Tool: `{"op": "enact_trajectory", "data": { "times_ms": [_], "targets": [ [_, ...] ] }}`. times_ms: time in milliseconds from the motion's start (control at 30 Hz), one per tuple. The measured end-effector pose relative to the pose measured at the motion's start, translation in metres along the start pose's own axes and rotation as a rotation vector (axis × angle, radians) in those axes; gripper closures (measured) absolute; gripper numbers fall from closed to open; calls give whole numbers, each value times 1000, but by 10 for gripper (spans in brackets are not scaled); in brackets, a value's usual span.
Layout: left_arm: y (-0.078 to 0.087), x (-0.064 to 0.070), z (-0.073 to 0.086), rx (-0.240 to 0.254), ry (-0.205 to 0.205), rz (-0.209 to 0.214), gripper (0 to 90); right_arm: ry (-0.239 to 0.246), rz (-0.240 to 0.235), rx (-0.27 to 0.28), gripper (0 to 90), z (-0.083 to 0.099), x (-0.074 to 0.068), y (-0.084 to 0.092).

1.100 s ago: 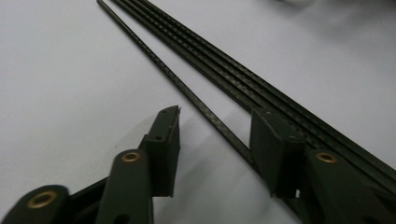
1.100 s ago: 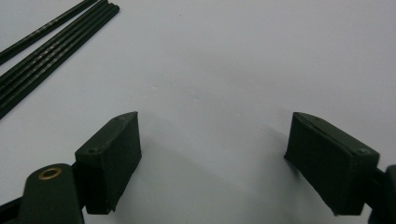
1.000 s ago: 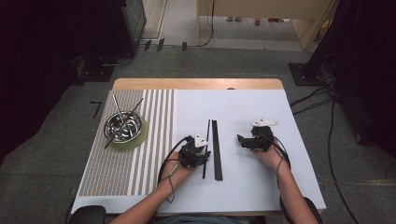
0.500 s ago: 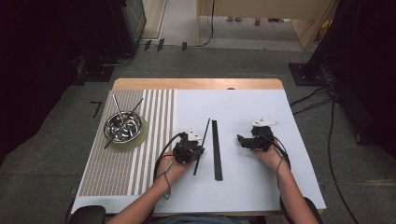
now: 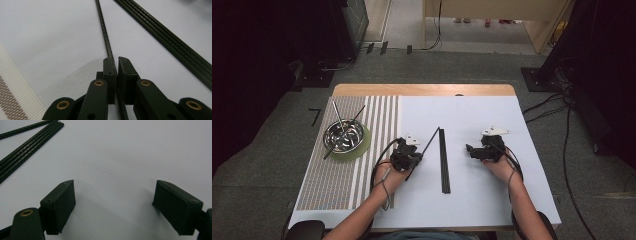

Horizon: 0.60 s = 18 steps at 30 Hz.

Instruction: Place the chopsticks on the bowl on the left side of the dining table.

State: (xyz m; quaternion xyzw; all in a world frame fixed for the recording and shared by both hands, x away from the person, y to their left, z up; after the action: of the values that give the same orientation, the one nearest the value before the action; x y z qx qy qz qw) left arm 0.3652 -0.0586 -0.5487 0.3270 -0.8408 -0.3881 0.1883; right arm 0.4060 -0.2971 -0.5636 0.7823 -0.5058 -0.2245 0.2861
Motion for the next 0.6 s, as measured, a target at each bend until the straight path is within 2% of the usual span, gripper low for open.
{"op": "enact_trajectory", "data": {
  "times_ms": [67,200,367,433,600],
  "targets": [
    [1,-3,0,0,19,1,862,0,0,0,175,0,0,0],
    [2,-9,1,-10,31,4,867,0,0,0,175,0,0,0],
    [4,-16,2,-21,33,4,868,0,0,0,175,0,0,0],
    [6,-21,2,-31,32,-12,870,0,0,0,175,0,0,0],
    [9,-30,4,-33,62,-3,872,-1,0,0,175,0,0,0]
  ]
}}
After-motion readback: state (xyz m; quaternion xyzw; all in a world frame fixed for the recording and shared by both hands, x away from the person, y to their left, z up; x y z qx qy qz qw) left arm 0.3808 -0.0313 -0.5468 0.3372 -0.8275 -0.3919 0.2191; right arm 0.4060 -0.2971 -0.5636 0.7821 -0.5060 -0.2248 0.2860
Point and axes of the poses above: each handheld gripper's, and its own axes: y roughly backward along the jaws, z roughly out of its underside, x roughly to its right, the point moved 9 cm from there along -y, roughly forward along the jaws, and after that the axes turned 3 degrees about -y, right-handed, at the moved point
